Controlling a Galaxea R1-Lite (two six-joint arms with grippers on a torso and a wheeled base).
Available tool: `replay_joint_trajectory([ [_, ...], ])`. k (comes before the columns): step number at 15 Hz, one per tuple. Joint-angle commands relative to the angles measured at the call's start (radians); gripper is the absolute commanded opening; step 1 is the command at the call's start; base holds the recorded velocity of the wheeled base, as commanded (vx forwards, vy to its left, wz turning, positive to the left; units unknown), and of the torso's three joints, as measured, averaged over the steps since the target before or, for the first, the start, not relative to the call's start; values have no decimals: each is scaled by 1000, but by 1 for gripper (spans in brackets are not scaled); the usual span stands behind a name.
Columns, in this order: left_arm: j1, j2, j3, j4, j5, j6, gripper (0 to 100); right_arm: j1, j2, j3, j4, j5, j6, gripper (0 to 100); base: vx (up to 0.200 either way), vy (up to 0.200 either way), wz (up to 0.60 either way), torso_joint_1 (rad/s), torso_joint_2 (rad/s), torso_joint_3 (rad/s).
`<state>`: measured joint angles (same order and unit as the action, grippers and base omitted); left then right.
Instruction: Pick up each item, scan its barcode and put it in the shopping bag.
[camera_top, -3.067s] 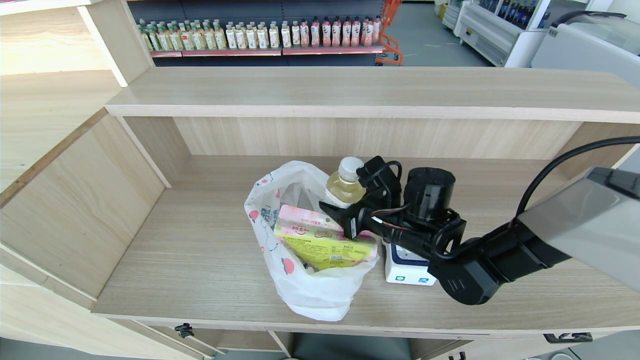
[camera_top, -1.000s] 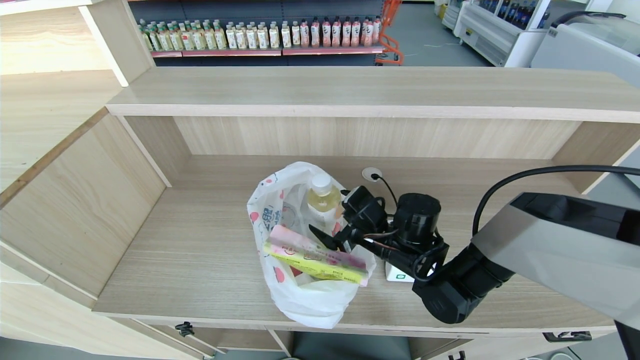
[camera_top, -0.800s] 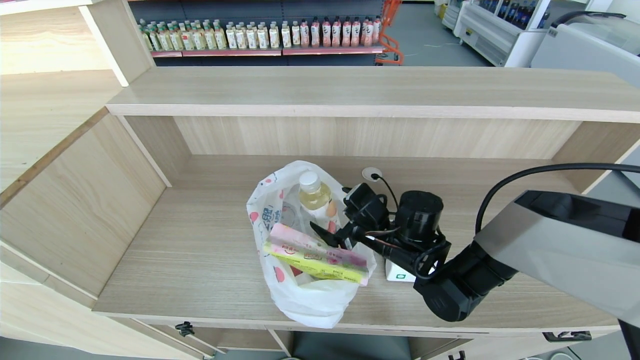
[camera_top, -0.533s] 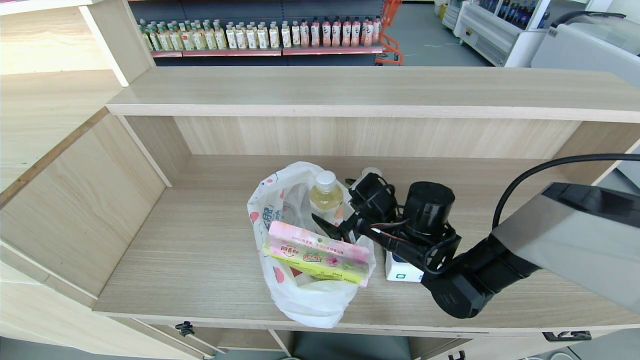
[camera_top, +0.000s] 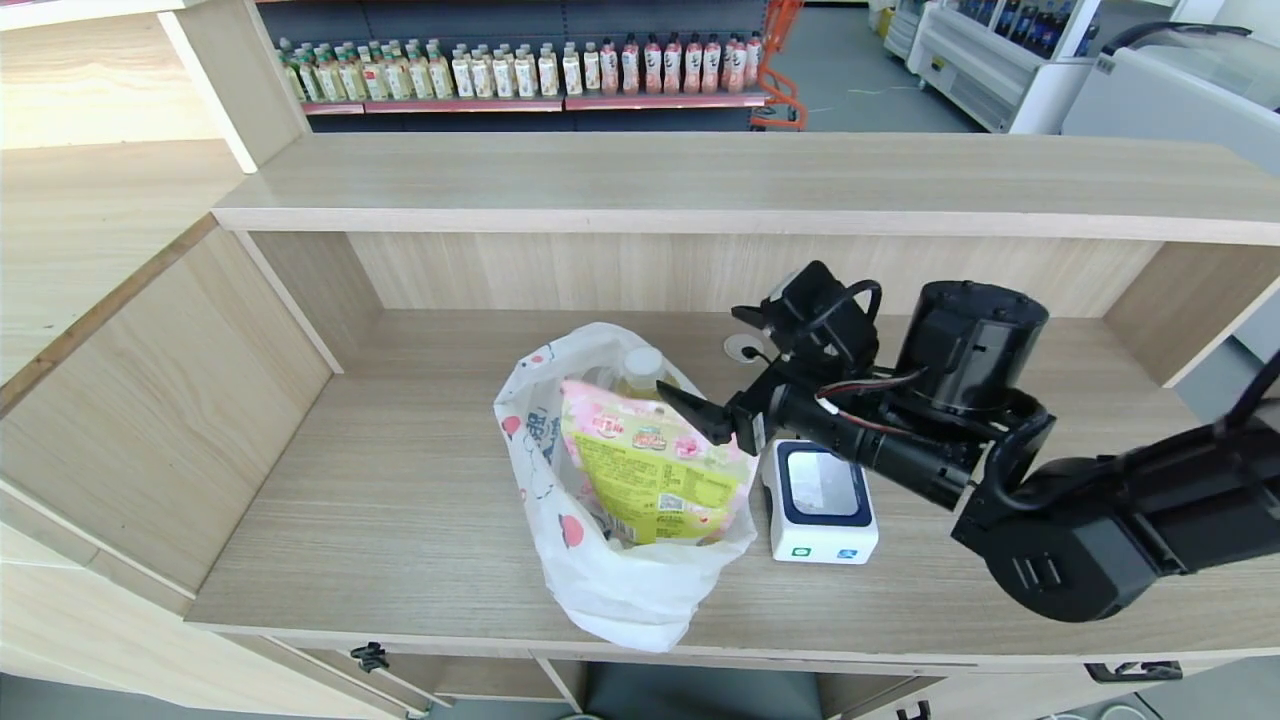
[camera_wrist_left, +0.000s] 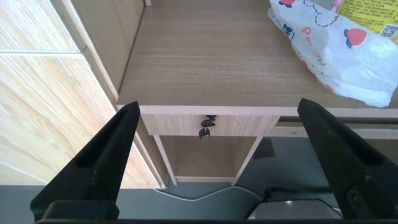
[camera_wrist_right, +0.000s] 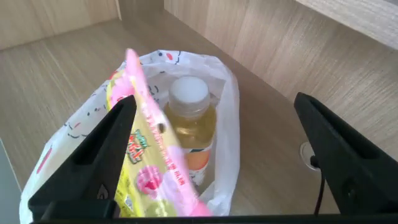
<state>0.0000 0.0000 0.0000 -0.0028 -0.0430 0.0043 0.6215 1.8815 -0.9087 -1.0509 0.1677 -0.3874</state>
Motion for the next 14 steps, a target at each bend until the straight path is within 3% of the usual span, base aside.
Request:
replay_joint_trajectory([
  [1,0,2,0,0,0,0,100,0,-151,11,86,-11,18,100,0,0,0,0,0,0],
  [5,0,2,0,0,0,0,100,-126,-329,34,250,-94,53,100,0,0,0,0,0,0],
  [7,0,2,0,0,0,0,100,-256,-459,93,393,-123,79,100,0,0,0,0,0,0],
  [9,0,2,0,0,0,0,100,-428,-558,163,428,-120,102,100,0,0,0,0,0,0],
  [12,0,2,0,0,0,0,100,-600,-713,277,502,-122,168,100,0,0,0,0,0,0],
  [13,0,2,0,0,0,0,100,-605,-717,280,505,-122,168,100,0,0,0,0,0,0],
  [14,0,2,0,0,0,0,100,-666,-786,323,594,-117,223,100,0,0,0,0,0,0],
])
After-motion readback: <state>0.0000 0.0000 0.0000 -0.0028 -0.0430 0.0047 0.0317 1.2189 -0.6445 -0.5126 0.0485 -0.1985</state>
